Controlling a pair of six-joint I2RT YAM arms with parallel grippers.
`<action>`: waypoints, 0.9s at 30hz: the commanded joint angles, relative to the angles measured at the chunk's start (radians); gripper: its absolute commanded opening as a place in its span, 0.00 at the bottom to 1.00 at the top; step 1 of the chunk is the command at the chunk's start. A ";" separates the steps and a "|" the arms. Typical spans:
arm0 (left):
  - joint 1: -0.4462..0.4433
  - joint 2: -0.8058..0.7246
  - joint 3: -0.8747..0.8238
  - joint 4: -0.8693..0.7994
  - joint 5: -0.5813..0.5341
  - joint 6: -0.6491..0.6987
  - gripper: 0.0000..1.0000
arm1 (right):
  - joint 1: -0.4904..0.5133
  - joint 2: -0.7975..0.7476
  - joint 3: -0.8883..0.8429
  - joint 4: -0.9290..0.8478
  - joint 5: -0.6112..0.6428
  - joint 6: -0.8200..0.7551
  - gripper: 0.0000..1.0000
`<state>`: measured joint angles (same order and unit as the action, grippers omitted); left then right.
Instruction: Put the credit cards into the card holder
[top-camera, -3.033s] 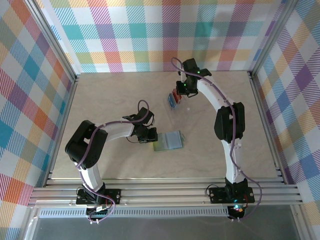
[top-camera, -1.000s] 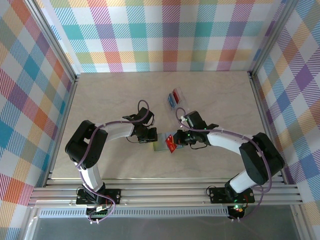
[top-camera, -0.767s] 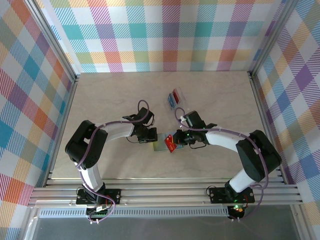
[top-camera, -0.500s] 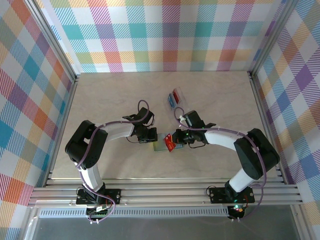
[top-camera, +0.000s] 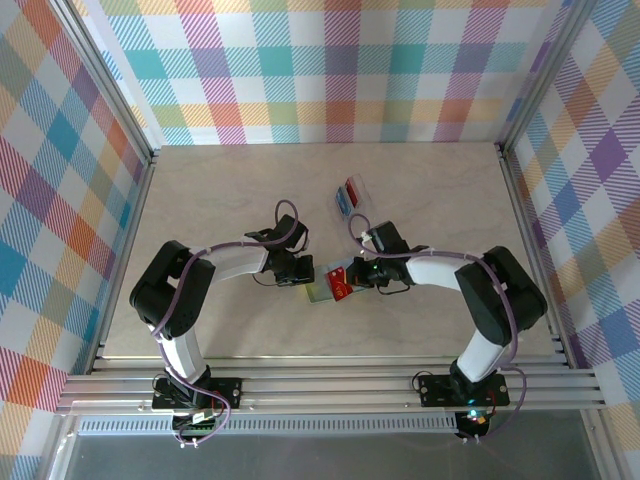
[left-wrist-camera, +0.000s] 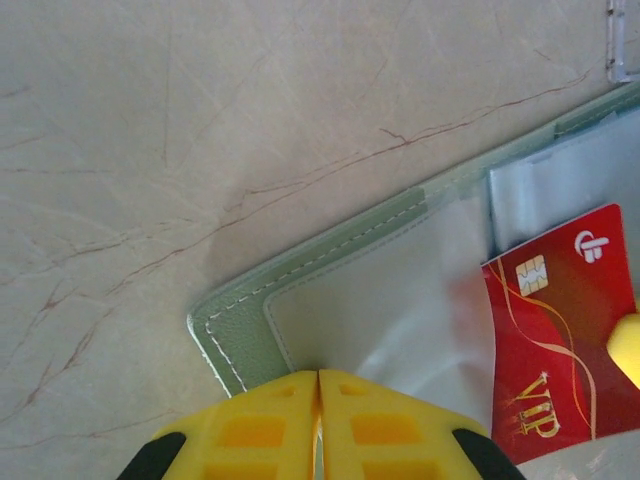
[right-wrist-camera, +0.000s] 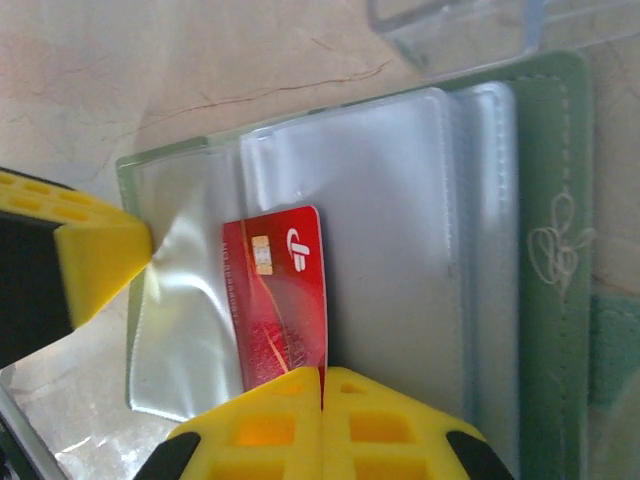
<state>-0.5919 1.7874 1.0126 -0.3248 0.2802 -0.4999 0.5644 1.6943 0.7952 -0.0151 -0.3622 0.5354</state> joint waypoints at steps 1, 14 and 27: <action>-0.019 -0.002 -0.002 -0.048 -0.012 0.020 0.10 | 0.014 0.038 0.024 0.078 -0.073 0.004 0.00; 0.004 -0.125 -0.063 0.038 0.103 -0.008 0.23 | 0.005 -0.019 -0.005 0.053 -0.069 0.012 0.00; 0.006 -0.116 -0.043 -0.023 -0.006 0.016 0.11 | 0.039 -0.108 -0.139 0.082 0.022 0.116 0.00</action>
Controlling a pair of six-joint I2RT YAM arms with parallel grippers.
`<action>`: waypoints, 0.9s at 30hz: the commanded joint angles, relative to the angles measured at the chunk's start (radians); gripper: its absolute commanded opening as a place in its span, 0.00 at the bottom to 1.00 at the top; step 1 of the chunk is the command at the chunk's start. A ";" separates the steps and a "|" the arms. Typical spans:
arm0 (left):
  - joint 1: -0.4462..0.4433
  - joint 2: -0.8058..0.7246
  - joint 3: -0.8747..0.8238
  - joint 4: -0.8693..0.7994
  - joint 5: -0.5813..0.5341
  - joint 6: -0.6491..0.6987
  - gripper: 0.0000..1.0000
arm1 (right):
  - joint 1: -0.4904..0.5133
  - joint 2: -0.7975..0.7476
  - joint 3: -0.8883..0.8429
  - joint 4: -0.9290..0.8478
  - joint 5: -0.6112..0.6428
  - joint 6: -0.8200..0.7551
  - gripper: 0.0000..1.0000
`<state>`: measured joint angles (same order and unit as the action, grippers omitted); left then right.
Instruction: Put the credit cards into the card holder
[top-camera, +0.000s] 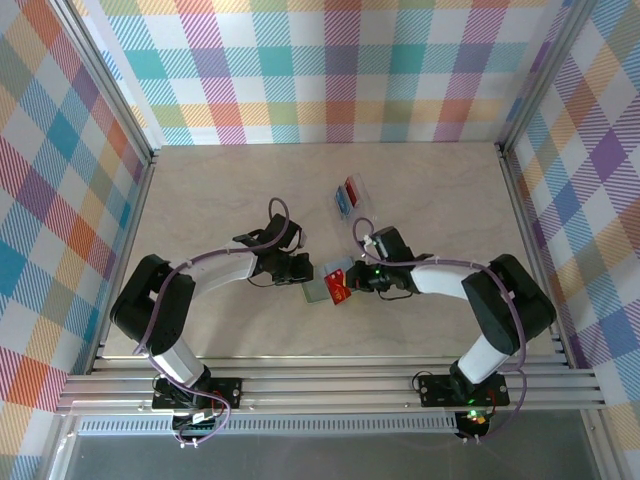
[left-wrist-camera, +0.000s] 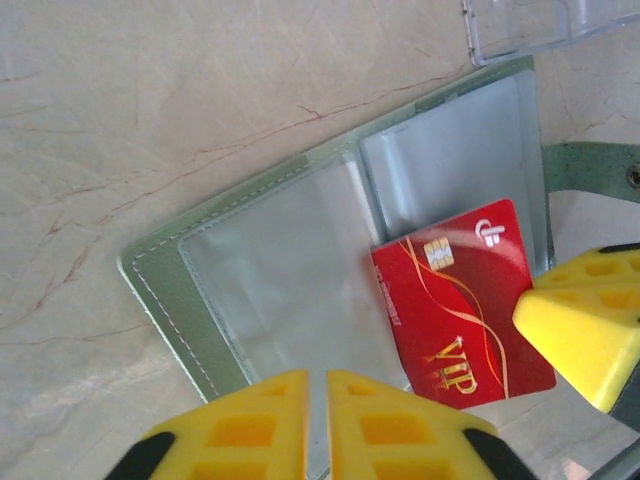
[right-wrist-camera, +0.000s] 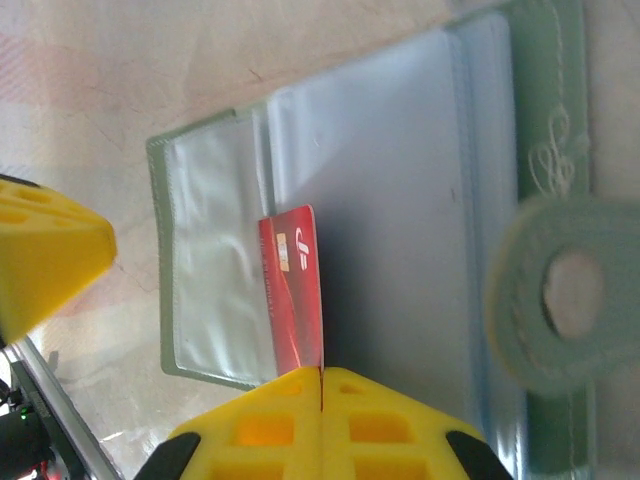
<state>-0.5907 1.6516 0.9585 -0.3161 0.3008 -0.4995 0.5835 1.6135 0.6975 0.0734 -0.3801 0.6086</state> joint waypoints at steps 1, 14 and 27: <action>0.005 0.029 0.015 -0.035 -0.030 0.019 0.10 | 0.029 -0.041 -0.057 -0.002 0.055 0.056 0.00; 0.008 0.091 0.043 -0.076 -0.101 0.037 0.09 | 0.084 -0.147 -0.088 -0.005 0.144 0.061 0.00; 0.011 0.114 0.073 -0.164 -0.202 0.071 0.08 | 0.004 -0.031 0.037 0.014 -0.011 -0.050 0.00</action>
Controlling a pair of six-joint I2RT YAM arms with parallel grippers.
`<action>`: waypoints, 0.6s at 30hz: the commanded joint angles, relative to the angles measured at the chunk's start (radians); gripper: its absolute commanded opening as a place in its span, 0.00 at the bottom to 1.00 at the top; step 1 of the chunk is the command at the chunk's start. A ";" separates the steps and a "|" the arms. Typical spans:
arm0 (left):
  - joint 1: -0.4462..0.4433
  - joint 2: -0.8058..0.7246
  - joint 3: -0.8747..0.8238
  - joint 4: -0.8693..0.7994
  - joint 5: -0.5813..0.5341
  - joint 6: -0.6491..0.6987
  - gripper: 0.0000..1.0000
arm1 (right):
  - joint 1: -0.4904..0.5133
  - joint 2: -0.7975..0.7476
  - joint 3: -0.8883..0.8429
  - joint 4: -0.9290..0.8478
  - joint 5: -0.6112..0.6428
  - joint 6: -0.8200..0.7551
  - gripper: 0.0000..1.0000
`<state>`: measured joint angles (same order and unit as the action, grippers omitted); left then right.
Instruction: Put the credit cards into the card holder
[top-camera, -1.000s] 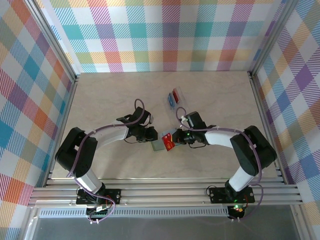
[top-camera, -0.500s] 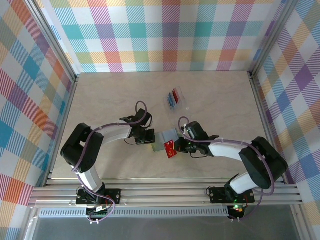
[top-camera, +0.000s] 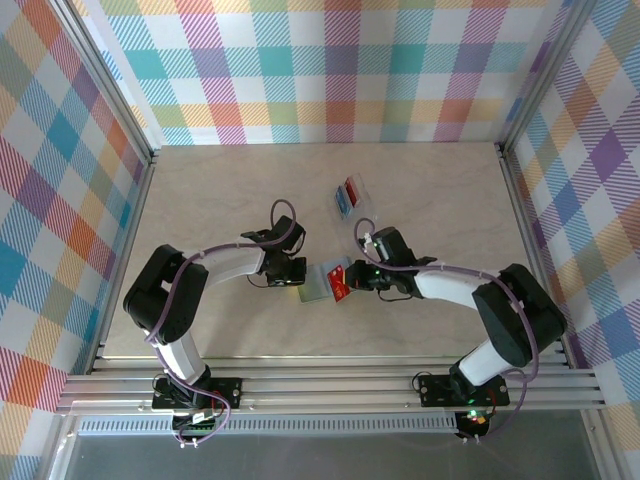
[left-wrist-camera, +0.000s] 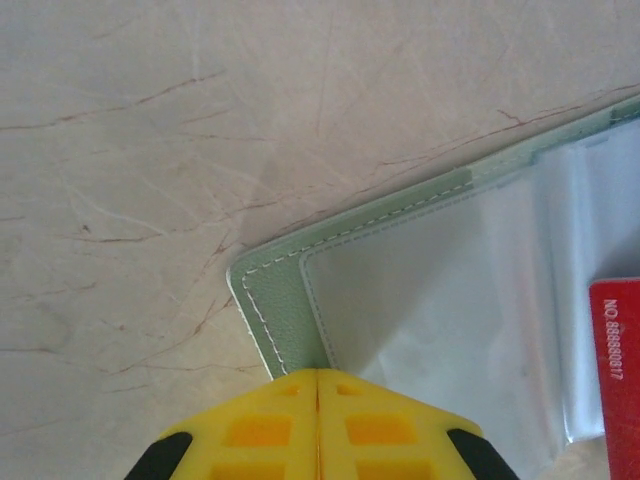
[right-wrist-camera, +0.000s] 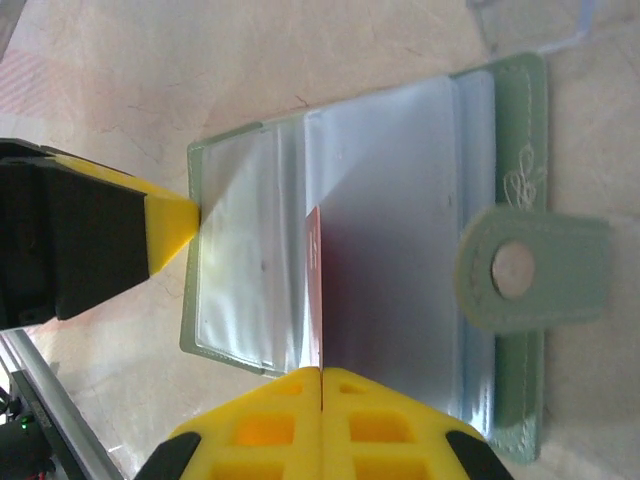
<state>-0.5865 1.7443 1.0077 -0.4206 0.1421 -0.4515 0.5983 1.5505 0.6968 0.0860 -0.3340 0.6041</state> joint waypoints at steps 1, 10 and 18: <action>0.007 0.024 0.025 -0.062 -0.045 0.025 0.08 | -0.012 0.044 0.044 0.010 -0.068 -0.047 0.00; 0.007 0.034 0.031 -0.072 -0.061 0.030 0.08 | -0.031 0.127 0.057 0.093 -0.187 -0.042 0.00; 0.007 0.042 0.034 -0.074 -0.062 0.032 0.08 | -0.041 0.154 0.053 0.153 -0.251 -0.030 0.00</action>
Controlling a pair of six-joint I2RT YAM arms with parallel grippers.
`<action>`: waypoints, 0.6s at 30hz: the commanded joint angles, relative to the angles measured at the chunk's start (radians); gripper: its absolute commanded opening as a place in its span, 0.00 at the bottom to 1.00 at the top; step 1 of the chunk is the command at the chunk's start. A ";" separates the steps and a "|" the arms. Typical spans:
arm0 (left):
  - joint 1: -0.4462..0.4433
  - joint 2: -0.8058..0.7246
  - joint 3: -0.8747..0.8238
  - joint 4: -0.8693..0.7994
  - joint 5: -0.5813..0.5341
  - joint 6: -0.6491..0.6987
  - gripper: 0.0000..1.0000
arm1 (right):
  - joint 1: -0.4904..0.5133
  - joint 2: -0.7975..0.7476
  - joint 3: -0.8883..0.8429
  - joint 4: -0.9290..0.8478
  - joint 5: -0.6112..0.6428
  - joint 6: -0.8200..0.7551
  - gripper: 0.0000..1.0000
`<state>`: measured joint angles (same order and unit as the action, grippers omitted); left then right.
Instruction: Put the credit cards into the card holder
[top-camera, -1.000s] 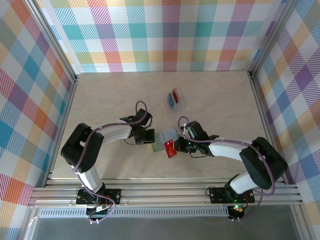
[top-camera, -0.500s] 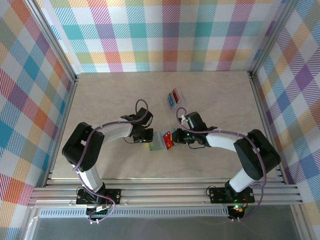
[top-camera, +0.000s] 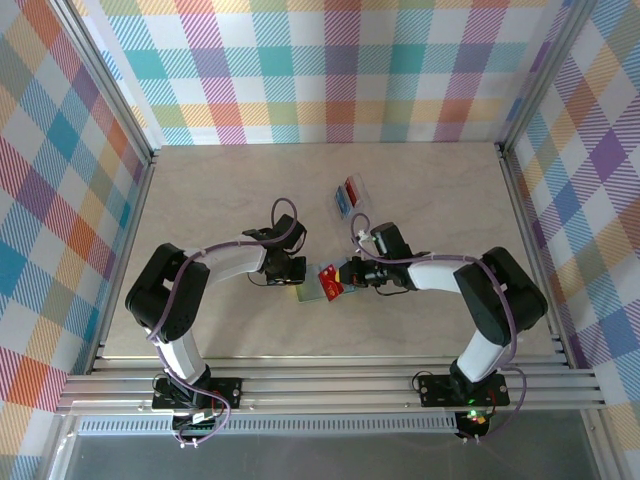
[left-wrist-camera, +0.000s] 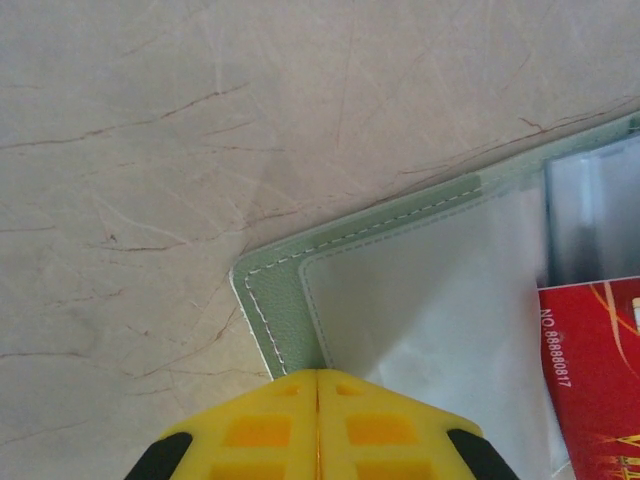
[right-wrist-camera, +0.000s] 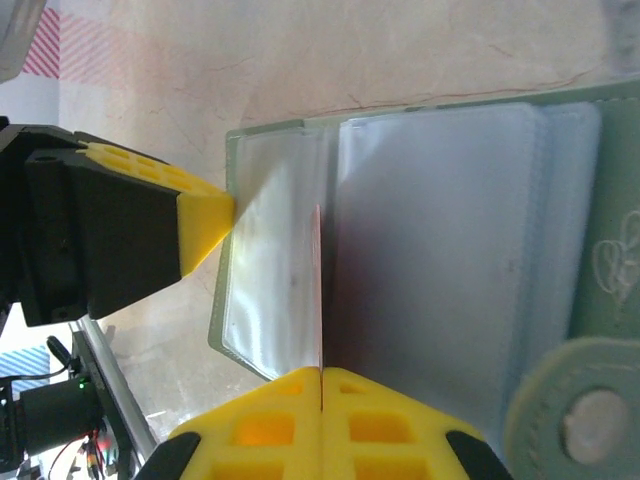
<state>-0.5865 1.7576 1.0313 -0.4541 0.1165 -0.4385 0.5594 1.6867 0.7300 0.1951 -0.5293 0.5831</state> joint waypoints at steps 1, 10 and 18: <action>0.007 0.029 0.010 -0.041 -0.035 0.019 0.08 | -0.004 0.021 0.021 0.048 -0.060 -0.009 0.00; 0.007 0.032 0.010 -0.038 -0.031 0.020 0.08 | -0.021 0.068 0.032 0.093 -0.102 -0.011 0.00; 0.007 0.034 0.010 -0.038 -0.031 0.020 0.08 | -0.033 0.124 0.082 0.082 -0.100 -0.025 0.00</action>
<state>-0.5865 1.7588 1.0321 -0.4545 0.1169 -0.4320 0.5308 1.7752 0.7795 0.2516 -0.6018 0.5823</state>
